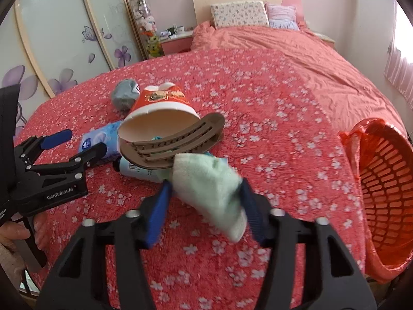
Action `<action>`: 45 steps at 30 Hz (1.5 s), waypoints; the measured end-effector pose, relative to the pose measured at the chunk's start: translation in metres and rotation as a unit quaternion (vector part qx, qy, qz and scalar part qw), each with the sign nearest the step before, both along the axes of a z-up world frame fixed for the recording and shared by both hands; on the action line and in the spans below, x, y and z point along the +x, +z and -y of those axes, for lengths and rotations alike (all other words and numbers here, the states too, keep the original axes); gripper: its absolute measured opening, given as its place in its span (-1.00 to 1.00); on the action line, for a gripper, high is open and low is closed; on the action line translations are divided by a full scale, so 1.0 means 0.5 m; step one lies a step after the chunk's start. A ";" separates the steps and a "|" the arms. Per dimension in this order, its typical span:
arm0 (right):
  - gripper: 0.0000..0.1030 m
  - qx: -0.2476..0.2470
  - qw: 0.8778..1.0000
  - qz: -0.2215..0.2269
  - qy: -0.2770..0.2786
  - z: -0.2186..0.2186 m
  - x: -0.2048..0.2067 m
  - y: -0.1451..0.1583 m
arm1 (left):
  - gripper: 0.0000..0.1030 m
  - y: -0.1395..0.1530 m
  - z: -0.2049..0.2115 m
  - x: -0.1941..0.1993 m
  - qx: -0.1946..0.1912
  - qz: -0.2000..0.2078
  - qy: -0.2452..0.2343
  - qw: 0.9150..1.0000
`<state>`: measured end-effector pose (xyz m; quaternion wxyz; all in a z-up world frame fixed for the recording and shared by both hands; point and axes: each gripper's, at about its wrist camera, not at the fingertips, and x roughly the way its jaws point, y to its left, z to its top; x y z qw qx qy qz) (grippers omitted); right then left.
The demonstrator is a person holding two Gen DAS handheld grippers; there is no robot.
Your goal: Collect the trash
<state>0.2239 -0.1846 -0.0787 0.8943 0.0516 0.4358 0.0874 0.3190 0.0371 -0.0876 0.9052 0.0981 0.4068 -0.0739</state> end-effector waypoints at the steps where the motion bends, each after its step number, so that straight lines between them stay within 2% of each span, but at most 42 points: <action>1: -0.28 0.003 1.000 -0.002 -0.001 0.002 0.000 -0.001 | 0.70 0.000 0.001 0.004 -0.003 -0.002 -0.001 1.000; 3: -0.43 0.003 1.000 0.000 -0.001 0.001 -0.002 0.000 | 0.70 -0.001 0.005 0.011 -0.011 -0.008 -0.014 1.000; 6: -0.55 0.003 1.000 0.001 -0.002 0.006 -0.007 0.003 | 0.70 -0.002 -0.001 0.004 -0.016 -0.012 -0.026 0.999; 9: -0.55 0.005 1.000 -0.001 -0.005 0.009 -0.008 0.001 | 0.70 -0.004 -0.010 -0.016 -0.012 -0.008 -0.049 0.999; 14: -0.55 0.004 1.000 -0.004 -0.008 0.007 -0.008 -0.001 | 0.70 -0.017 0.006 -0.019 0.030 -0.001 -0.067 0.997; 16: -0.55 0.005 1.000 -0.006 -0.009 0.009 -0.007 -0.001 | 0.63 -0.024 0.017 -0.008 0.034 -0.009 -0.070 0.997; 18: -0.55 0.004 1.000 -0.007 -0.010 0.008 -0.006 -0.001 | 0.46 -0.026 0.024 0.000 0.034 -0.011 -0.070 0.997; 20: -0.63 0.006 1.000 -0.007 -0.009 0.008 -0.007 0.001 | 0.39 -0.024 0.019 0.009 0.032 -0.018 -0.045 0.998; 23: -0.76 0.009 1.000 -0.002 -0.008 0.007 -0.011 0.008 | 0.36 -0.020 -0.021 0.015 0.007 -0.035 0.011 0.999; 28: -0.80 0.019 1.000 0.018 0.001 -0.001 -0.023 0.031 | 0.29 -0.018 -0.097 -0.003 -0.006 -0.044 0.080 0.996; 34: -0.81 0.018 0.999 0.038 0.018 -0.033 -0.046 0.061 | 0.29 -0.022 -0.119 -0.021 0.002 -0.033 0.088 0.996; 39: -0.81 0.018 0.998 0.053 0.018 -0.036 -0.062 0.089 | 0.17 -0.018 -0.118 -0.040 -0.009 -0.022 0.089 0.996; 45: -0.81 0.025 0.997 0.070 0.015 -0.032 -0.075 0.114 | 0.14 -0.001 -0.127 -0.059 -0.010 -0.012 0.094 0.995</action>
